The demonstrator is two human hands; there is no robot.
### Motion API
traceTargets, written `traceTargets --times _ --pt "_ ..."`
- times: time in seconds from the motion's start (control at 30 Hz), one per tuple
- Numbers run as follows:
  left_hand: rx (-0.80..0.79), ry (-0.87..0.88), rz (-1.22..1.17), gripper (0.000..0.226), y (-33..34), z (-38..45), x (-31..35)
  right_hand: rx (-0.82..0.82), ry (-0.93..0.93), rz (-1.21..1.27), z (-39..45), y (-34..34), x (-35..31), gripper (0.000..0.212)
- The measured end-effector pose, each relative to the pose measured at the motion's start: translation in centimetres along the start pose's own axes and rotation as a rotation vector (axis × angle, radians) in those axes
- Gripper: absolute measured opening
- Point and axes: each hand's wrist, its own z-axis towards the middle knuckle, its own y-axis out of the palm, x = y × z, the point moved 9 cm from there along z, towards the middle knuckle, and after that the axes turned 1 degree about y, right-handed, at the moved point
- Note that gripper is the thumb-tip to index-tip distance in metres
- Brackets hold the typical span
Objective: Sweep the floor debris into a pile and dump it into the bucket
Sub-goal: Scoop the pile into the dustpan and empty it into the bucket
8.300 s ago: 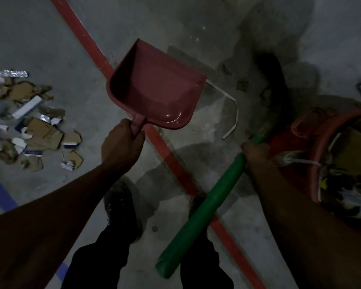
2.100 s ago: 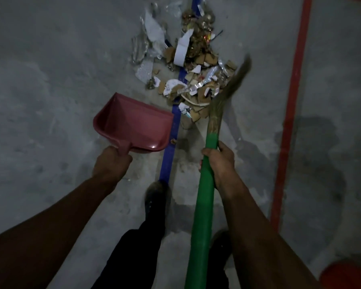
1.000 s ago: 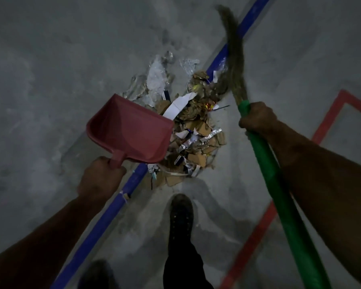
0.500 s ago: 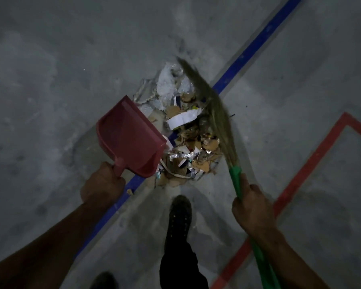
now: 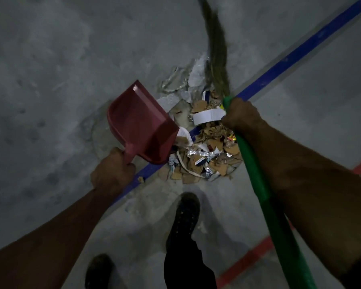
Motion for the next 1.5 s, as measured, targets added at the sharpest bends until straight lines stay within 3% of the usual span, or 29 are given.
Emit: traceTargets --times 0.13,0.37,0.43,0.5,0.63,0.73,0.83,0.93,1.13,1.37,1.5 --pt "-0.019 0.002 -0.019 0.033 -0.7 0.5 -0.1 -0.120 0.023 0.095 -4.6 5.5 1.6 0.031" --pt "-0.009 0.069 -0.007 0.030 -4.3 1.0 -1.1 -0.190 0.108 0.198 -15.1 7.4 4.3 0.061" --pt "-0.007 0.089 -0.007 0.028 -5.4 1.8 -2.0 -0.144 0.181 0.329 -16.9 7.0 4.6 0.062" --pt "-0.002 0.103 -0.004 0.027 -6.6 2.9 -3.2 -0.101 0.335 0.613 -18.6 7.0 4.6 0.062" --pt "-0.034 0.174 0.034 0.027 -8.8 5.8 -6.0 -0.041 0.433 1.112 -21.0 7.0 0.0 0.052" --pt "-0.083 0.236 0.084 0.025 -10.4 8.7 -8.0 -0.010 0.480 1.278 -21.6 7.5 -5.3 0.041" --pt "-0.118 0.270 0.150 0.028 -12.8 11.2 -10.3 -0.117 0.503 1.392 -20.8 10.2 -12.9 0.022" --pt "-0.116 0.295 0.239 0.043 -14.7 13.6 -12.2 -0.192 0.547 1.409 -19.3 13.2 -19.8 0.008" --pt "-0.142 0.313 0.287 0.043 -15.7 16.4 -14.3 -0.193 0.511 1.337 -17.8 19.5 -28.4 0.016" --pt "-0.199 0.350 0.315 0.033 -14.2 15.5 -14.2 -0.031 0.774 1.362 -21.6 24.5 -21.4 0.019" --pt "-0.178 0.387 0.335 0.036 -13.4 14.7 -13.6 0.041 0.800 1.310 -24.2 23.9 -16.7 0.015"
